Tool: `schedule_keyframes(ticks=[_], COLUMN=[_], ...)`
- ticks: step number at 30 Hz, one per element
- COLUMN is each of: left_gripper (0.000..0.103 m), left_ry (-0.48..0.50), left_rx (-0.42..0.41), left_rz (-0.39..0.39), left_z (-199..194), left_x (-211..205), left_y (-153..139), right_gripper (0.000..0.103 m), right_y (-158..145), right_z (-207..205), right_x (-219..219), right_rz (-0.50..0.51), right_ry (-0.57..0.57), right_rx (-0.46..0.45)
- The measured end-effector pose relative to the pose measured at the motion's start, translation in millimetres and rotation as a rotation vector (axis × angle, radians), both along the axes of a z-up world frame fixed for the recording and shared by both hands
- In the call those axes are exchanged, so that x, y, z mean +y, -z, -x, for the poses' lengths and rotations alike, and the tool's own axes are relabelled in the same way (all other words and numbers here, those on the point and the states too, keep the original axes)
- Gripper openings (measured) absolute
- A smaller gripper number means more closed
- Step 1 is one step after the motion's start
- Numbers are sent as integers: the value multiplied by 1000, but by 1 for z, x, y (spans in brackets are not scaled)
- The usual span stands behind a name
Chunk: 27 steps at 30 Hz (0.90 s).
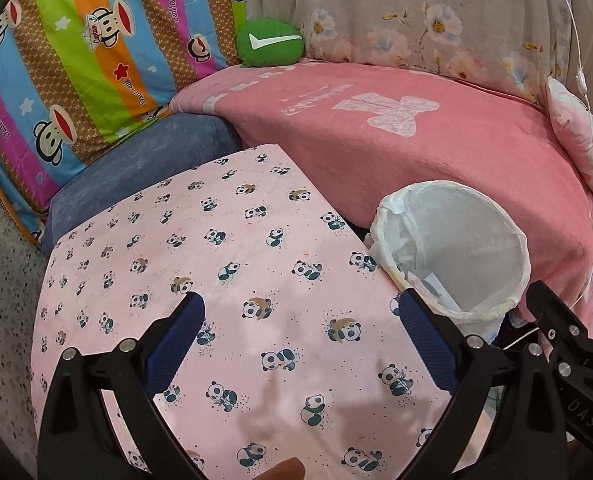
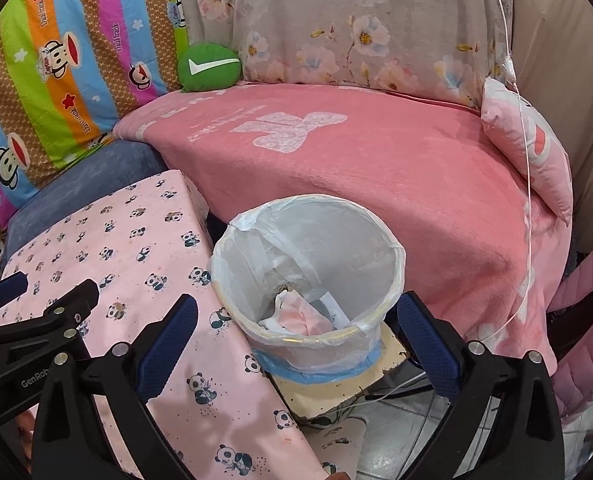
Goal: Collect trash
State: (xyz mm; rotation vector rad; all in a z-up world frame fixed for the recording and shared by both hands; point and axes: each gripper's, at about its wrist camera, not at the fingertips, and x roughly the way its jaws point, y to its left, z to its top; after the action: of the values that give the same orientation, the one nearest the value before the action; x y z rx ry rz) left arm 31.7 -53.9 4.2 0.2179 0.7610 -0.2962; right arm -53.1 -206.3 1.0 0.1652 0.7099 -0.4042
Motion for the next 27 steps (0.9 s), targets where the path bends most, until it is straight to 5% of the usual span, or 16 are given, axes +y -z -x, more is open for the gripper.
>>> schedule_keyframes(ticks=[27], left_gripper=[95], left_ry=[-15], left_rx=[4], left_rz=[-35], left_z=[9], left_x=[-12], left_y=[8], right_gripper=[99], right_y=[9], right_z=[10], right_x=[-14], right_rz=[-15], right_ry=[22], right_rx=[22])
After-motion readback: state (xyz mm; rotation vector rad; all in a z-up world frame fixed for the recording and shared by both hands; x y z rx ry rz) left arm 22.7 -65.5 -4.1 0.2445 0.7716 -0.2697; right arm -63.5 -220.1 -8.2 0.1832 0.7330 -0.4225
